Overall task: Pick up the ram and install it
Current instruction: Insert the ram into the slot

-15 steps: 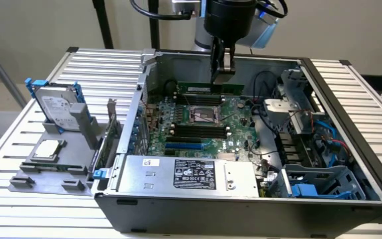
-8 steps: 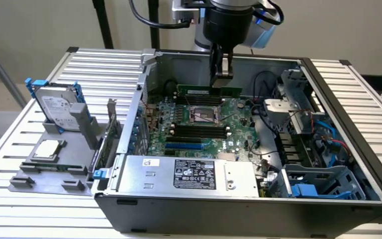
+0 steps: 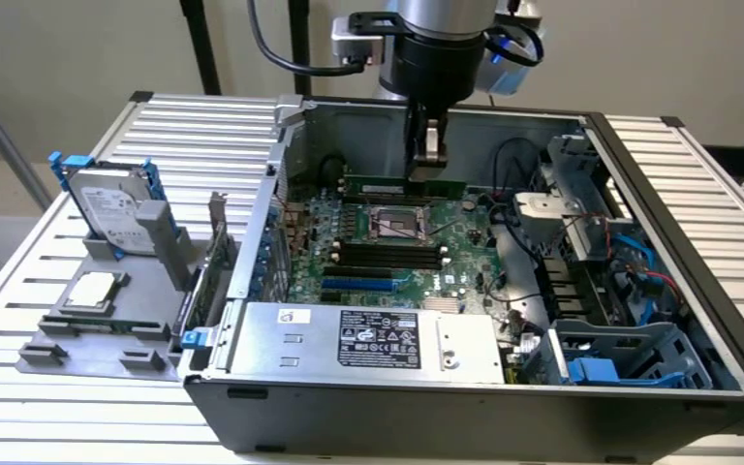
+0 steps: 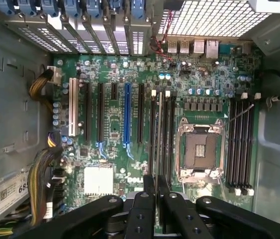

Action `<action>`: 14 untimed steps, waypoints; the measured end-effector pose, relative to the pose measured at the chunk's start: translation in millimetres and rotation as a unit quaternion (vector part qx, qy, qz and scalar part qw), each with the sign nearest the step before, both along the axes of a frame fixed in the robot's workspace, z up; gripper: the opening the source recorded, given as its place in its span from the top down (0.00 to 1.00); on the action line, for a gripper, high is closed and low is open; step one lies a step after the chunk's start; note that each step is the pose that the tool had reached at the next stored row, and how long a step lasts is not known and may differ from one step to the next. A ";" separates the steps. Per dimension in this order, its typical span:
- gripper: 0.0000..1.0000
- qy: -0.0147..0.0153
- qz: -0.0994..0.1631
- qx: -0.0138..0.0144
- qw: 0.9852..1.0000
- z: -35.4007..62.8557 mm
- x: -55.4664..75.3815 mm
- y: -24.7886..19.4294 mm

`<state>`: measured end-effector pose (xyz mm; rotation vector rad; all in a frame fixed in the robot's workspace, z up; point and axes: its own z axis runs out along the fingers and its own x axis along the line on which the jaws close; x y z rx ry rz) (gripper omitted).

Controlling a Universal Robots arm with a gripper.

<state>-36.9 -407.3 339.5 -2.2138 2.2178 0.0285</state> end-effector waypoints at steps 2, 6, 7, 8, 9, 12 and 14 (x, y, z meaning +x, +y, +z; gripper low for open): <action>0.86 0.000 -0.002 0.000 1.000 -3.7 -0.2 -0.3; 0.86 0.000 -0.004 0.000 1.000 -10.8 -0.6 -1.5; 0.86 0.000 -0.005 0.000 1.000 -12.6 -0.6 -1.9; 0.86 0.000 -0.005 0.000 1.000 -14.5 -0.6 -2.2; 0.86 0.000 -0.005 0.000 1.000 -16.3 -0.7 -2.5; 0.86 0.000 -0.005 0.000 1.000 -21.7 -0.7 -3.1; 0.86 0.000 -0.006 0.000 1.000 -25.4 -0.7 -3.1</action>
